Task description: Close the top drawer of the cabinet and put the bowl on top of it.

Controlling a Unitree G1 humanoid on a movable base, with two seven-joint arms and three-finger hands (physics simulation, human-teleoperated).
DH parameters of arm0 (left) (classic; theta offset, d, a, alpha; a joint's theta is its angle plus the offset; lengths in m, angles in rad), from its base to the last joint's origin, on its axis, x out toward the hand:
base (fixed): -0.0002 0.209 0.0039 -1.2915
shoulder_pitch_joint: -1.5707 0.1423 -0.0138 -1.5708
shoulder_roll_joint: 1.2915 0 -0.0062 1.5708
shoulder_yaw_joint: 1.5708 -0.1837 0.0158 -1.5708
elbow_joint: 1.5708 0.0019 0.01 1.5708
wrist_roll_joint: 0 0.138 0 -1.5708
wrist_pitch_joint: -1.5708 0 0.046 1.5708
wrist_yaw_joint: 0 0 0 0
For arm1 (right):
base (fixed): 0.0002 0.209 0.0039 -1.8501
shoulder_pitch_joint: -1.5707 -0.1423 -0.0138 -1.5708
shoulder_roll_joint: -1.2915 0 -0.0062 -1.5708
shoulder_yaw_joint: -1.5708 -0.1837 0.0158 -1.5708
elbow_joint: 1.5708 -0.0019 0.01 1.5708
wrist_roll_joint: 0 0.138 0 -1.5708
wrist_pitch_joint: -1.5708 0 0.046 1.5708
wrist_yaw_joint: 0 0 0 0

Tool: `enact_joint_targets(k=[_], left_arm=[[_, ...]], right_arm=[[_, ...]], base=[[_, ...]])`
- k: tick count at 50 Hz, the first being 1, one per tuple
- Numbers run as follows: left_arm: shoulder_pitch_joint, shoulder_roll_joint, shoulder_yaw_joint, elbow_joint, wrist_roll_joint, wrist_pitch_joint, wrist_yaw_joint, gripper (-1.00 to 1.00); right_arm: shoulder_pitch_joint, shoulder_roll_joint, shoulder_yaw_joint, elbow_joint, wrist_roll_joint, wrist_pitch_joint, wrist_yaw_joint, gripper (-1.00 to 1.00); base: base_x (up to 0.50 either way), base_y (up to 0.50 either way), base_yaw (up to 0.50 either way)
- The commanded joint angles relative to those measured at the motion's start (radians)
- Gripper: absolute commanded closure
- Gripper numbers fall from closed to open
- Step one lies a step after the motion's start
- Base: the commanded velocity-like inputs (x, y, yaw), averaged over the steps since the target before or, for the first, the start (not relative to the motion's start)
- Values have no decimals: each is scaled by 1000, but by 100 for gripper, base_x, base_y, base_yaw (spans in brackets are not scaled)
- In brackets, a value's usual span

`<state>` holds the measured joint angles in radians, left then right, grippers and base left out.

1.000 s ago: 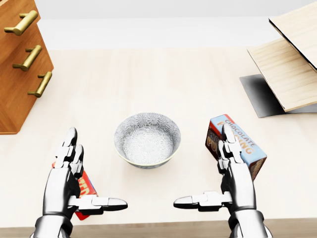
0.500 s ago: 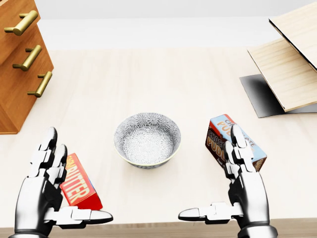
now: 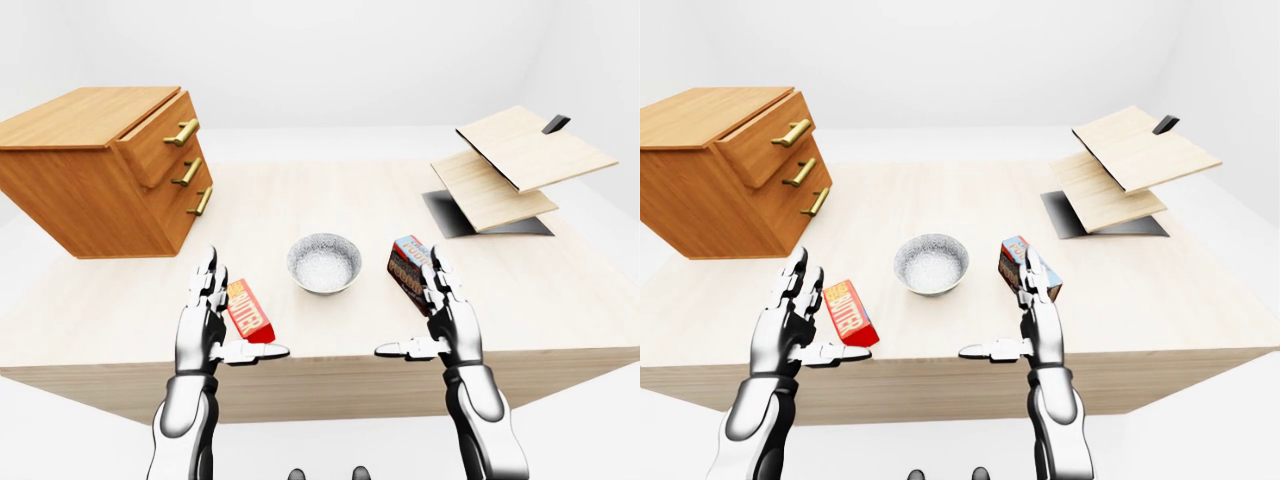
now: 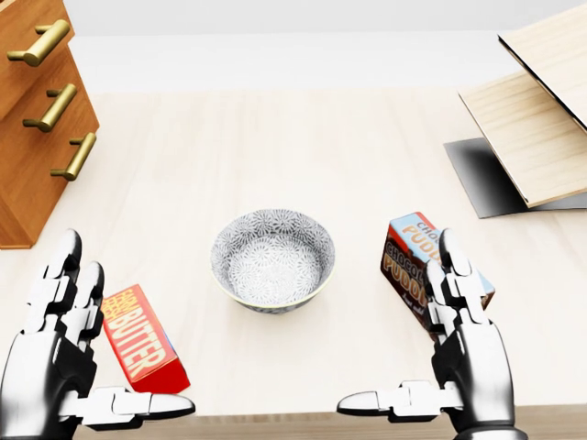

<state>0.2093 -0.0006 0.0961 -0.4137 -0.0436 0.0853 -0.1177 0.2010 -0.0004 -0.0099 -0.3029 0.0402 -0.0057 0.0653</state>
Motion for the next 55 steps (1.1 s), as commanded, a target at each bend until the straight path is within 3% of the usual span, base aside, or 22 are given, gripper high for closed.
enact_joint_targets(k=[1, 34, 40, 44, 45, 55], left_arm=[[-15, 2, 5, 15, 1, 2, 4, -100], [-8, 3, 0, 13, 1, -1, -2, -100], [-3, 2, -3, 12, 3, -4, -2, -100], [-5, 2, -7, 17, 5, -5, 0, -100], [-4, 2, -8, 15, 6, -5, 0, -100], [-2, 2, -11, 14, 6, -5, 0, -100]], right_arm=[[7, 0, -3, -13, 4, 2, 6, -100], [11, 0, 6, -6, 5, -10, 12, -100], [15, 1, 10, 6, 9, -39, 16, -100], [18, -5, 22, 3, 18, -14, 43, -100], [19, -16, 30, -6, 45, 34, 83, -100], [25, -6, 20, -12, 28, 12, 75, -100]], base=[[16, 0, 0], [29, 0, 0], [16, 0, 0], [0, 0, 0], [0, 0, 0], [0, 0, 0]])
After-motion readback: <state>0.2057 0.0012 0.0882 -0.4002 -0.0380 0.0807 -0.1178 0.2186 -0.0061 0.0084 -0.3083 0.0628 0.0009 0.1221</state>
